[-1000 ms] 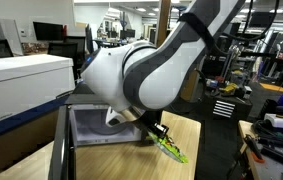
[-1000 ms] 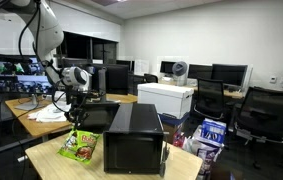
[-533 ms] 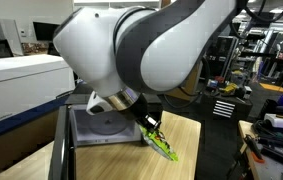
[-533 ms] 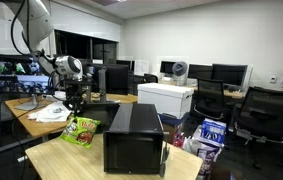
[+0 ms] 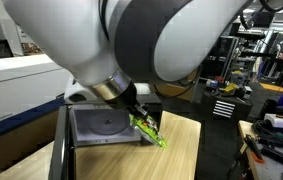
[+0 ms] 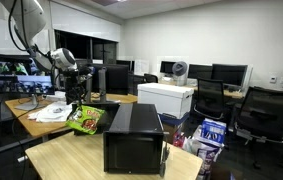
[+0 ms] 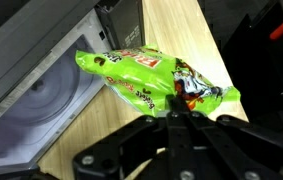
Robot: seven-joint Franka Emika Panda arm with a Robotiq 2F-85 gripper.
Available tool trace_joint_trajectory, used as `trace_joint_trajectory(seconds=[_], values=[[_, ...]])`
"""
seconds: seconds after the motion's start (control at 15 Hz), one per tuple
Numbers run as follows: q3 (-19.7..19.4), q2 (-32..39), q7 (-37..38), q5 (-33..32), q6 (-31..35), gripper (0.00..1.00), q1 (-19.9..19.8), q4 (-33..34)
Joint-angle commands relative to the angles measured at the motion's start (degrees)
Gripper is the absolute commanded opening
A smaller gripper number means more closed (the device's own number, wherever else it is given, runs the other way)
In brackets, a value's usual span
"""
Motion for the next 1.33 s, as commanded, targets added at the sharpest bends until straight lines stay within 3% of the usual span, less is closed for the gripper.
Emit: trace_joint_trajectory(seconds=[0.0, 1.27], values=[[0.6, -2.0, 2.7, -5.3, -2.8, 0.0, 1.4, 0.2], [0.5, -1.0, 8.0, -28.2, -5.9, 0.0, 2.0, 2.5]])
